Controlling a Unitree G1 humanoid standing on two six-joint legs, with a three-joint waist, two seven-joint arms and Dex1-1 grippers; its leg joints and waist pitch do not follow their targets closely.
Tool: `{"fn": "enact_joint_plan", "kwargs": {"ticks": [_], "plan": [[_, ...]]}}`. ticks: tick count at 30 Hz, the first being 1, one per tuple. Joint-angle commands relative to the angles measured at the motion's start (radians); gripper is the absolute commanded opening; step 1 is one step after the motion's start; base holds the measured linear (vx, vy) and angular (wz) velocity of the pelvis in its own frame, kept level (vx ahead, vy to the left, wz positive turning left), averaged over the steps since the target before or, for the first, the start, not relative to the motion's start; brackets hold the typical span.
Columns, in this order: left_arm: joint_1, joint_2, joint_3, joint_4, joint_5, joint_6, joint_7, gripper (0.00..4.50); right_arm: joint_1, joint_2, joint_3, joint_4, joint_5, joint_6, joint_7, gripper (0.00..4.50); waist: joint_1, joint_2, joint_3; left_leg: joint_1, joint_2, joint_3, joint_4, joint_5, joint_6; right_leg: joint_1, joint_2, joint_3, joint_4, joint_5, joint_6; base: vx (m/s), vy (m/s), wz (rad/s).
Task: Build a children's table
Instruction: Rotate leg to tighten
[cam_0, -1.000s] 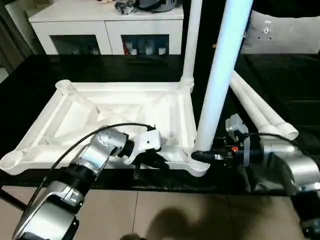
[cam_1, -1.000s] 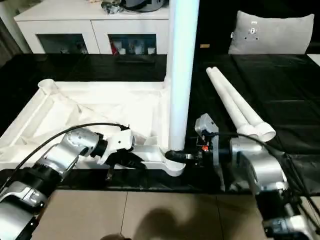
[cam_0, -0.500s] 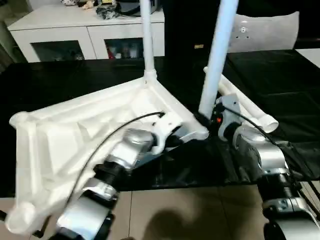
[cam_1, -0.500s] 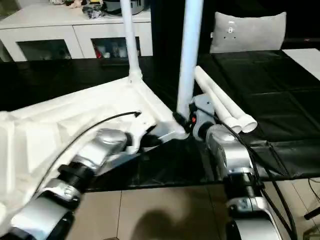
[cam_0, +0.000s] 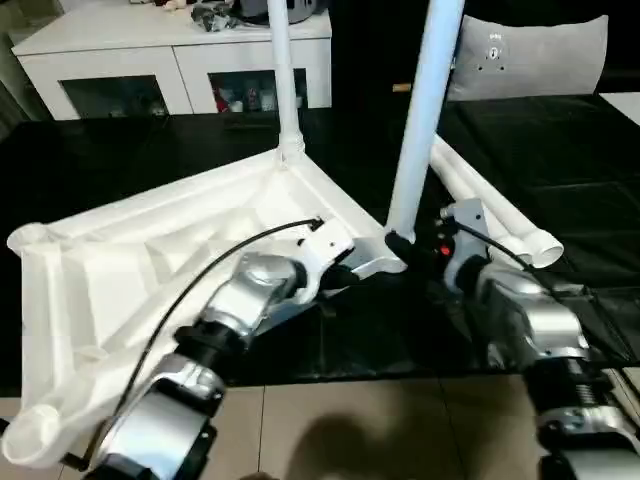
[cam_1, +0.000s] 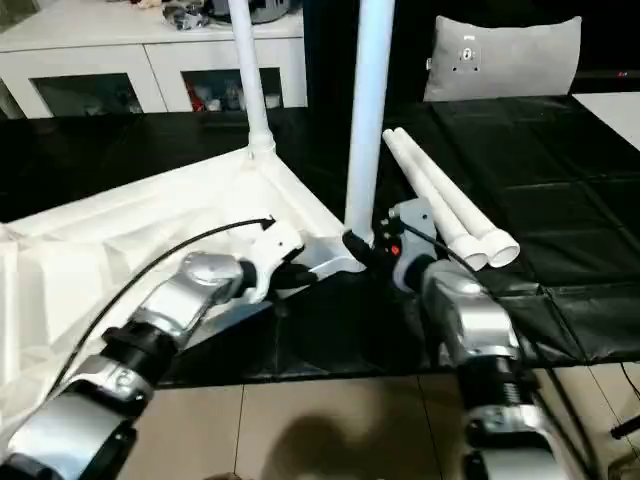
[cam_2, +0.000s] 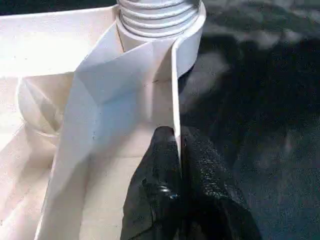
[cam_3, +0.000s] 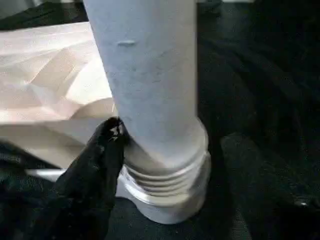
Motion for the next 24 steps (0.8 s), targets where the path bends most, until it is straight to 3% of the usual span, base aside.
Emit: {"fn": "enact_joint_plan", "kwargs": {"ticks": [1,2,3,10,15,16,19,24], "plan": [[0.006,0.037,-0.015,-0.029,0.019,-0.046,-0.041,0.00,0.012,-0.027,0.010,-0.025,0.001,-0.027,0.071,3.72,0.006,-0.015,-0.070,0.009,0.053,-0.020,-0.059,-0.157,0.106,0.066,-0.074,0.055,-0.077,-0.210,-0.176,0.000,0.000,0.00],[0.007,0.040,-0.018,-0.028,0.020,-0.050,-0.045,0.00,0.013,-0.030,0.010,-0.027,0.003,-0.028,0.078,3.96,0.007,-0.015,-0.070,0.010,0.053,-0.020,-0.059,-0.155,0.105,0.065,-0.073,0.055,-0.076,-0.210,-0.177,0.000,0.000,0.00],[0.010,0.056,-0.032,-0.023,0.024,-0.077,-0.076,0.00,0.020,-0.051,0.015,-0.038,0.008,-0.037,0.120,3.96,0.008,-0.020,-0.069,0.009,0.053,-0.021,-0.060,-0.156,0.107,0.065,-0.072,0.053,-0.076,-0.213,-0.179,0.000,0.000,0.00],[0.029,0.140,-0.098,-0.019,0.021,-0.251,-0.293,0.00,0.054,-0.171,0.068,-0.080,0.055,-0.070,0.393,3.96,0.025,-0.017,-0.070,0.013,0.060,-0.018,-0.058,-0.165,0.116,0.060,-0.075,0.056,-0.073,-0.218,-0.188,0.000,0.000,0.00],[0.035,0.172,-0.134,-0.026,0.022,-0.285,-0.390,0.00,0.057,-0.199,0.097,-0.097,0.074,-0.070,0.511,3.58,0.038,-0.016,-0.068,0.015,0.065,-0.020,-0.061,-0.174,0.108,0.057,-0.076,0.057,-0.071,-0.231,-0.190,0.000,0.000,0.00],[0.036,0.175,-0.138,-0.026,0.020,-0.295,-0.403,0.00,0.057,-0.200,0.103,-0.100,0.079,-0.066,0.527,3.52,0.039,-0.021,-0.069,0.016,0.065,-0.019,-0.062,-0.178,0.103,0.058,-0.077,0.058,-0.072,-0.236,-0.192,0.000,0.000,0.00],[0.042,0.180,-0.152,-0.040,0.009,-0.311,-0.451,0.00,0.060,-0.204,0.121,-0.110,0.097,-0.049,0.580,3.23,0.046,-0.021,-0.070,0.015,0.066,-0.019,-0.061,-0.168,0.104,0.058,-0.079,0.059,-0.068,-0.228,-0.197,0.000,0.000,0.00],[0.041,0.185,-0.152,-0.034,0.018,-0.327,-0.461,0.00,0.055,-0.201,0.137,-0.104,0.103,-0.039,0.611,2.84,0.060,-0.021,-0.070,0.017,0.066,-0.018,-0.060,-0.157,0.101,0.056,-0.079,0.060,-0.069,-0.240,-0.191,0.000,0.000,0.00]]}}
